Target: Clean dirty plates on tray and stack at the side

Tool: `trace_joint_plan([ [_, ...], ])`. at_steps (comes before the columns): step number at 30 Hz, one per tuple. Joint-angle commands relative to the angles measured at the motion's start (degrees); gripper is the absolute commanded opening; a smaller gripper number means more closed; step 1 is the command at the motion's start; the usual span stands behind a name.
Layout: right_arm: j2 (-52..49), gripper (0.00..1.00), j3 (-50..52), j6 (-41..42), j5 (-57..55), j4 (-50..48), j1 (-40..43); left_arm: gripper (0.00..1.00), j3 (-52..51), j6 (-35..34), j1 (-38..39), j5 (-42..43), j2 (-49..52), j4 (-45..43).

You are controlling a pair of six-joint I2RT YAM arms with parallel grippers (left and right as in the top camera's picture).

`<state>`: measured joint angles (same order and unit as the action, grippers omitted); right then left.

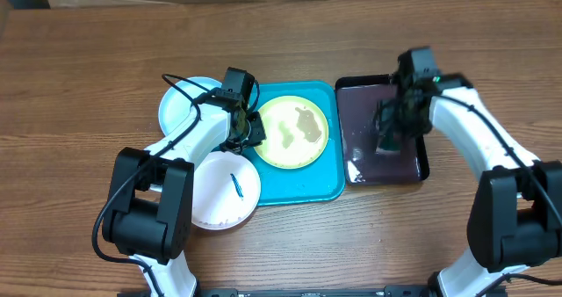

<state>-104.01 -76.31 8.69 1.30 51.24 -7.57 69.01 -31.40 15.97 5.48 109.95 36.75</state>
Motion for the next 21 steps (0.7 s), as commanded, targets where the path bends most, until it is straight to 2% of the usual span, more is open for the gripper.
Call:
trace_joint_plan([
  [1, 0.61, 0.69, -6.64, 0.79, 0.44, 1.22, 3.43, 0.27, -0.31, 0.04, -0.52, -0.96, 2.21, -0.39],
  [5, 0.61, 0.74, -7.93, 2.91, 0.48, 1.44, 7.76, 0.11, -0.31, -0.35, -0.52, -0.96, 2.36, -0.44],
  [6, 0.59, 0.81, -7.89, 2.91, 0.46, 1.66, 8.7, 0.08, -0.31, -0.35, -0.52, -0.94, 2.34, -0.48],
  [7, 0.59, 1.0, -7.65, 2.86, 0.42, 1.81, 9.7, 0.05, -0.31, -0.35, -0.52, -0.94, 2.34, -0.55],
  [10, 0.59, 1.0, -7.5, 2.86, 0.22, 1.79, 11.89, 0.04, -0.09, -0.02, -0.52, -0.2, 2.32, -0.57],
  [13, 0.59, 1.0, -7.5, 2.86, 0.24, 1.79, 13.14, 0.04, 1.68, 3.8, -0.63, 1.14, 1.53, 0.13],
  [21, 0.59, 1.0, -7.5, 2.86, 0.26, 1.77, 13.33, 0.04, 13.9, 8.68, -0.63, -0.63, -0.7, 6.82],
])
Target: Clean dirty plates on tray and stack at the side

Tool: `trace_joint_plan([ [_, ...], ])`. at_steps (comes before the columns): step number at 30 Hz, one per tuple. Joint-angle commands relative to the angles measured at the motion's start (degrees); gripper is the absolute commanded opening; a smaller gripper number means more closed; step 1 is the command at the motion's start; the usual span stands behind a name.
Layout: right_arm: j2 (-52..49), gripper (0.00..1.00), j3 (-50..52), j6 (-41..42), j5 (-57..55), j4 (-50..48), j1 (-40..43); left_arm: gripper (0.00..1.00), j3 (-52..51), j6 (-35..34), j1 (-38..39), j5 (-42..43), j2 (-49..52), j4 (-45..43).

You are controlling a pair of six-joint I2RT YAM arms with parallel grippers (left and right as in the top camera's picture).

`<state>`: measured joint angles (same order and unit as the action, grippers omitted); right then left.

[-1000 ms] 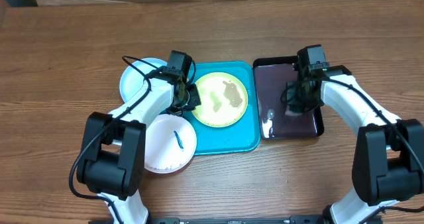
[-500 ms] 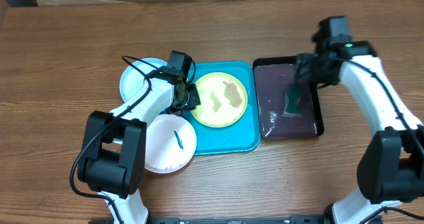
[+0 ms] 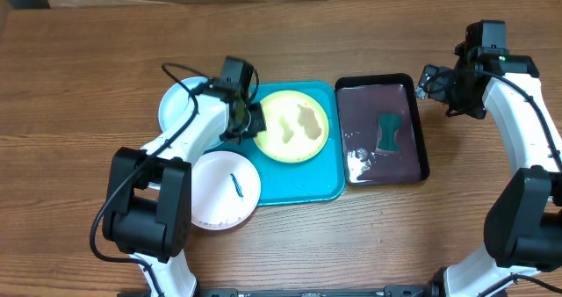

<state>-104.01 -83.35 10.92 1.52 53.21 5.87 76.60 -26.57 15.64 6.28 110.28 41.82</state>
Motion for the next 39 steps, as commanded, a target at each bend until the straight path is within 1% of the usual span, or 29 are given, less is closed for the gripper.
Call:
trace_joint_plan([
  [1, 0.59, 1.0, -0.46, 0.63, 0.04, -0.2, -0.11, 0.04, 8.15, 4.11, -0.31, -1.92, -1.03, 3.13],
  [7, 0.59, 1.0, -0.46, 0.63, 0.04, -0.2, -0.11, 0.04, 17.31, 5.44, 0.04, -5.46, -1.01, 8.55],
  [12, 0.59, 1.0, -0.46, 0.63, 0.04, -0.17, -0.11, 0.04, 21.99, 6.05, 2.36, -7.13, -1.01, 8.87],
  [20, 0.59, 1.0, -0.46, 0.63, 0.04, -0.2, -0.11, 0.04, 23.8, 6.6, 12.48, -24.65, -1.01, 4.44],
  [28, 0.57, 1.0, -0.46, 0.63, 0.04, -0.2, -0.11, 0.04, 23.8, 13.92, 24.83, -46.25, -1.01, -1.99],
  [32, 0.59, 1.0, -0.46, 0.63, 0.04, -0.2, -0.11, 0.04, 23.8, 20.98, 30.08, -56.28, -1.01, -6.58],
  [39, 0.59, 1.0, -0.46, 0.63, 0.04, -0.2, -0.11, 0.04, 23.8, 33.68, 37.13, -68.06, -1.01, -16.31],
])
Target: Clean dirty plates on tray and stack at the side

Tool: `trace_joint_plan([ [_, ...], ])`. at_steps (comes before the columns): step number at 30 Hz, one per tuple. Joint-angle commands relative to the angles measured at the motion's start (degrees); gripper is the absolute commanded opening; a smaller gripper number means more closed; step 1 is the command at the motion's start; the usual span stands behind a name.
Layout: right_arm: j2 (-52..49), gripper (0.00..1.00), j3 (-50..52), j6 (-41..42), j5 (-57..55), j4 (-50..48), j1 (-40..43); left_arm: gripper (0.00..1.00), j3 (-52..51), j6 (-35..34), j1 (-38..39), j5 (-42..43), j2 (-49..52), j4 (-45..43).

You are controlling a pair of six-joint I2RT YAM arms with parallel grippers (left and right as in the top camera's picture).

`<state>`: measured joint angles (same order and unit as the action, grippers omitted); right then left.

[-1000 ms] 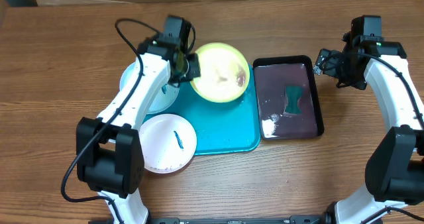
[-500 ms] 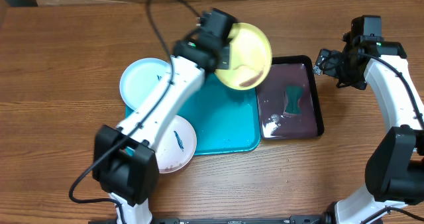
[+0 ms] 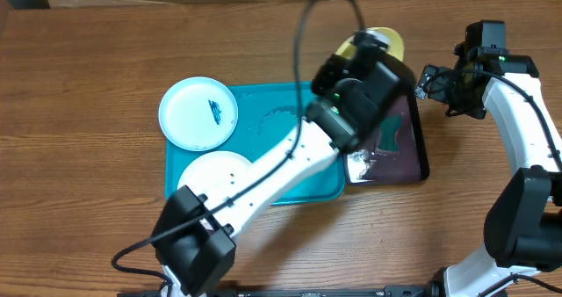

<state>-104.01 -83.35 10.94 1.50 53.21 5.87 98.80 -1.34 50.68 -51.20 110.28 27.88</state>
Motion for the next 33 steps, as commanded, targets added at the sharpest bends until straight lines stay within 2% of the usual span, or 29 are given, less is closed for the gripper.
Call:
trace_joint_plan([
  [1, 0.59, 1.0, -0.46, 0.61, 0.07, -0.2, -0.11, 0.04, 1.6, 9.75, 2.69, -11.87, -1.01, -3.56],
  [7, 0.59, 1.0, -0.46, 0.61, 0.07, -0.17, -0.11, 0.04, 1.6, 20.2, 5.25, -18.14, -1.01, -12.96],
  [10, 0.59, 1.0, -0.46, 0.61, 0.07, -0.17, -0.11, 0.04, 1.6, 25.27, 5.68, -18.53, -1.01, -16.39],
  [12, 0.59, 1.0, -0.46, 0.61, 0.07, -0.2, -0.11, 0.04, 1.6, 26.27, 5.86, -18.56, -1.01, -17.59],
  [27, 0.59, 1.0, -0.46, 0.61, 0.07, -0.2, -0.11, 0.04, 1.57, 24.35, 5.86, -18.38, -1.01, -17.53],
  [31, 0.59, 1.0, -0.46, 0.61, 0.07, -0.2, -0.11, 0.04, 1.01, 18.38, 5.64, -17.53, -0.96, -15.47],
  [33, 0.59, 1.0, -0.46, 0.61, 0.07, -0.2, -0.11, 0.04, 0.87, 12.59, 5.31, -14.8, -0.9, -10.93],
])
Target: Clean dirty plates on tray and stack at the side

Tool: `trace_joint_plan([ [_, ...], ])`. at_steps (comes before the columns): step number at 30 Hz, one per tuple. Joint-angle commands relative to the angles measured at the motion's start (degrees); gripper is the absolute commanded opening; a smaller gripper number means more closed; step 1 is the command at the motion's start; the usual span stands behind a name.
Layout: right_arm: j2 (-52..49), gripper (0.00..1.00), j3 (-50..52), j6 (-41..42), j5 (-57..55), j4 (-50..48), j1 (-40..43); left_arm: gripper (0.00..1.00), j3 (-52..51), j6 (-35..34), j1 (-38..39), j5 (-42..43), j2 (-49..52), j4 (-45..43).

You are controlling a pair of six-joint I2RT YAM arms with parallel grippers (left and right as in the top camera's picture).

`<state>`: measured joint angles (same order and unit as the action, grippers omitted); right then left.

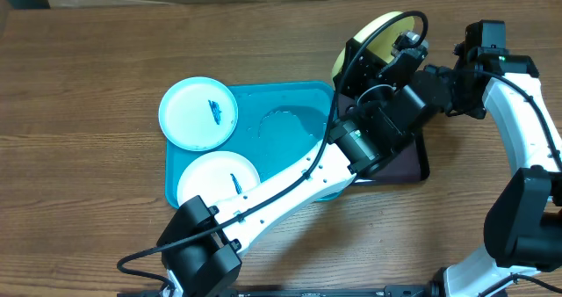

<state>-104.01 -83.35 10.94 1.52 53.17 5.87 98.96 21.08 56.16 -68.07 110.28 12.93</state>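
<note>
My left gripper (402,42) is shut on the rim of the yellow-green plate (369,39), holding it tilted on edge above the far end of the dark wash tray (422,161). The left arm lies across that tray and hides the sponge. Two white plates carry blue smears: one (198,112) at the teal tray's far left corner, overhanging its rim, and one (218,181) at its near left corner. My right gripper (432,79) hangs just right of the dark tray, partly behind the left arm, its jaws unclear.
The teal tray (299,156) has a wet patch (283,118) where the yellow plate lay. Bare wood table surrounds both trays. The two arms are close together over the dark tray's far right corner.
The left gripper has moved a little to the right with the yellow plate, which now stands more on edge. The forearm covers more of the dark tray. The right arm has not moved.
First the left gripper was at the yellow plate's left rim on the teal tray while the right gripper was down in the dark tray with the sponge. Then the sponge lay alone in the tray, the right gripper beside it. The yellow plate then hung over the dark tray, as now.
</note>
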Motion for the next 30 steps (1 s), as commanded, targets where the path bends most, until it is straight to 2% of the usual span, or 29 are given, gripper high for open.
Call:
trace_joint_plan([
  [1, 0.59, 1.0, -0.46, 0.61, 0.04, -0.15, -0.11, 0.04, 0.7, -12.74, -0.35, 3.98, -0.9, 6.71],
  [4, 0.59, 1.0, -0.46, 0.61, 0.04, -0.13, -0.11, 0.04, 0.5, -24.48, -1.79, 12.41, -0.87, 16.65],
  [8, 0.59, 1.0, -0.46, 0.61, 0.04, -0.15, -0.11, 0.04, 0.11, -39.43, -6.21, 25.62, -0.87, 25.4],
  [10, 0.59, 1.0, -0.46, 0.61, 0.04, -0.15, -0.11, 0.04, 0.11, -42.34, -9.66, 36.39, -0.87, 27.52],
  [15, 0.59, 1.0, -0.46, 0.61, 0.04, -0.15, -0.11, 0.05, 0.13, -43.21, -21.38, 63.76, -0.87, 29.68],
  [19, 0.59, 1.0, -0.46, 0.61, 0.04, -0.15, -0.11, 0.04, 0.13, -43.39, -33.11, 90.9, -0.87, 32.89],
  [22, 0.59, 1.0, -0.46, 0.61, 0.04, -0.15, -0.11, 0.04, 0.13, -43.3, -41.29, 103.56, -0.87, 36.15],
  [25, 0.59, 1.0, -0.46, 0.61, 0.04, -0.13, -0.11, 0.04, 0.13, -41.2, -47.67, 108.04, -0.87, 39.6],
  [30, 0.59, 1.0, -0.46, 0.61, 0.04, -0.13, -0.11, 0.04, 0.13, -36.81, -55.54, 107.19, -0.9, 45.64],
])
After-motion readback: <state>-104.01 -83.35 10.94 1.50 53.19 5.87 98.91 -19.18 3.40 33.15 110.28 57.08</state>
